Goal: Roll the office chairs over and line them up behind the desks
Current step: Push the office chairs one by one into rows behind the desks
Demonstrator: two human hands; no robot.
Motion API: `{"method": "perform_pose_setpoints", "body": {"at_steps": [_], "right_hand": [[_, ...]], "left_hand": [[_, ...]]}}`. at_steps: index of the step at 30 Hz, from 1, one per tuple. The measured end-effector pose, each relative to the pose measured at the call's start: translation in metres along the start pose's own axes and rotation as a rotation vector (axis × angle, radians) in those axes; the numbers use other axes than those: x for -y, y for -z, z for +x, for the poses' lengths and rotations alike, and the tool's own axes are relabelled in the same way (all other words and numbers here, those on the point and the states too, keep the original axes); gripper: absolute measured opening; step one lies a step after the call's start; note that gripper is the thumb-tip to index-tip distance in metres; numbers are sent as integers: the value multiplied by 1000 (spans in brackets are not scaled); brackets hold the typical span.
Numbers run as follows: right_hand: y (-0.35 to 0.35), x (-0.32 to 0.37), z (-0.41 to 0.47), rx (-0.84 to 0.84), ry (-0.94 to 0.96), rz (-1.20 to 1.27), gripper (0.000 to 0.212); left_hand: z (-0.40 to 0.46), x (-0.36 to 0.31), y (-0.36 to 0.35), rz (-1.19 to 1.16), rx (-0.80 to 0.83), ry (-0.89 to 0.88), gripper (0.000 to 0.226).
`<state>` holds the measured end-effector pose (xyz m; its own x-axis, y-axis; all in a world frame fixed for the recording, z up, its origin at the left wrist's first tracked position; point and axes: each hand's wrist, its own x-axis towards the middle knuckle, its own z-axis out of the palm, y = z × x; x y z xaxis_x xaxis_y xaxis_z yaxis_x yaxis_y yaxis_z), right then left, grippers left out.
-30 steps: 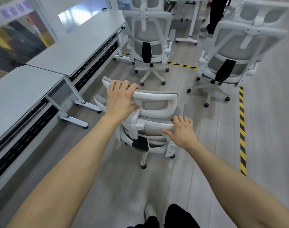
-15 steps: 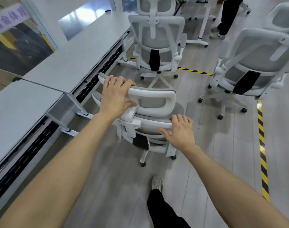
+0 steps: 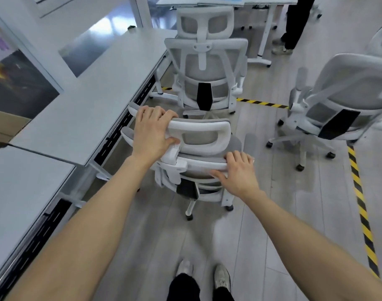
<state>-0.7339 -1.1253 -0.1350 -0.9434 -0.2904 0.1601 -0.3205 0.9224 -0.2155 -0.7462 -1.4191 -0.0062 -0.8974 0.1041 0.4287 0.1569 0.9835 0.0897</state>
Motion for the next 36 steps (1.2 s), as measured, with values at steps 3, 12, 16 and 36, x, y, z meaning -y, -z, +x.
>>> {"method": "perform_pose_setpoints", "body": {"at_steps": [3,12,16,36], "right_hand": [[-3,3,31,43,-26,-52,63],[-19,52,84,40,-205,-101,81],[-25,57,100,-12,-280,-84,94],[-39,60,137,-13,-296,-158,94]], "left_hand": [[24,19,-12,17,-2,-15,73],[76,60,-35,8,-21,-69,69],[90,70,-42,-11,-33,-91,70],[119,94,-55,-23,-47,-114,71]]}}
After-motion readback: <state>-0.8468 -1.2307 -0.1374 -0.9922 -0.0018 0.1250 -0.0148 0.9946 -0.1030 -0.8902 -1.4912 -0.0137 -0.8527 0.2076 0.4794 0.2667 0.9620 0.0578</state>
